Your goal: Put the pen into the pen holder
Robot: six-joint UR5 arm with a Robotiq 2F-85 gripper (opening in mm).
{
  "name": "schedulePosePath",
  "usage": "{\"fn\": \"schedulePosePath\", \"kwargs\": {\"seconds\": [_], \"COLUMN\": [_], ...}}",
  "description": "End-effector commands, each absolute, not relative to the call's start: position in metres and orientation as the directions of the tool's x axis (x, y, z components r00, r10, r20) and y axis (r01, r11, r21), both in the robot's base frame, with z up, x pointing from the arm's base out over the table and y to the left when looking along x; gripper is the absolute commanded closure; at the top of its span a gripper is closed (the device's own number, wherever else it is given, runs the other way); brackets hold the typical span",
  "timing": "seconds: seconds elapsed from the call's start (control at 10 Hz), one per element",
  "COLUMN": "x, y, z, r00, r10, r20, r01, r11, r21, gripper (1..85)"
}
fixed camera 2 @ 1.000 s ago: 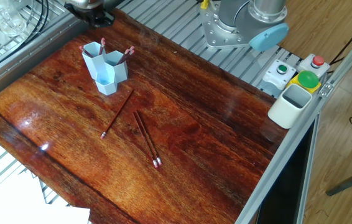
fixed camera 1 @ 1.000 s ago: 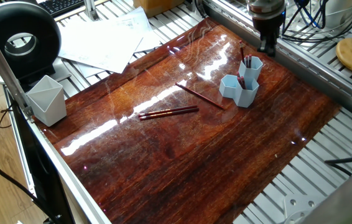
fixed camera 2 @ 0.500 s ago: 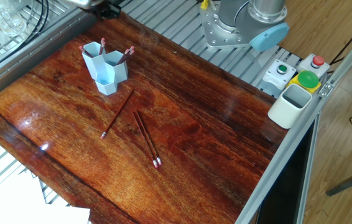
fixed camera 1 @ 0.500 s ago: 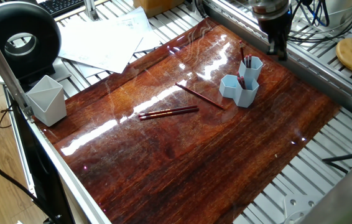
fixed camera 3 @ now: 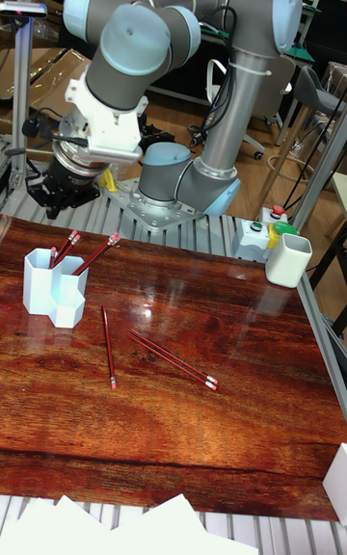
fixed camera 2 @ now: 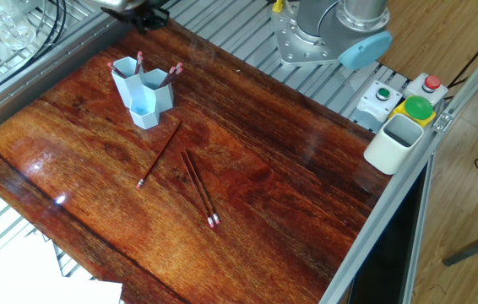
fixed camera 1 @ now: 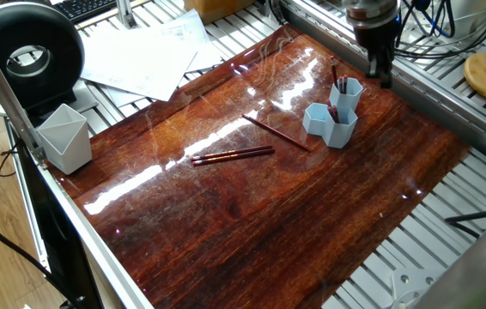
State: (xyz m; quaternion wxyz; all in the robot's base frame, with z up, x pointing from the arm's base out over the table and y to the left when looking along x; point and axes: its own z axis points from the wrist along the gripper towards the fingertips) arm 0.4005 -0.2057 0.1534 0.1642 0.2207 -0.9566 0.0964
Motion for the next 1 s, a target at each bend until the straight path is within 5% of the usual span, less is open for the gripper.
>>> {"fn": "schedulePosePath", "kwargs": {"seconds": [0.0, 0.4, 0.9], "x": [0.414, 0.423, 0.411], "y": [-0.196, -0.179, -0.187], "z": [0.148, 0.143, 0.153], "r00": [-0.836, -0.837, -0.826], "r10": [-0.462, -0.494, -0.474], "r20": [0.297, 0.235, 0.306], "r01": [-0.504, -0.515, -0.509], "r11": [0.860, 0.856, 0.859], "r21": [-0.081, -0.037, -0.044], "gripper": [84.7, 84.7, 84.7]}}
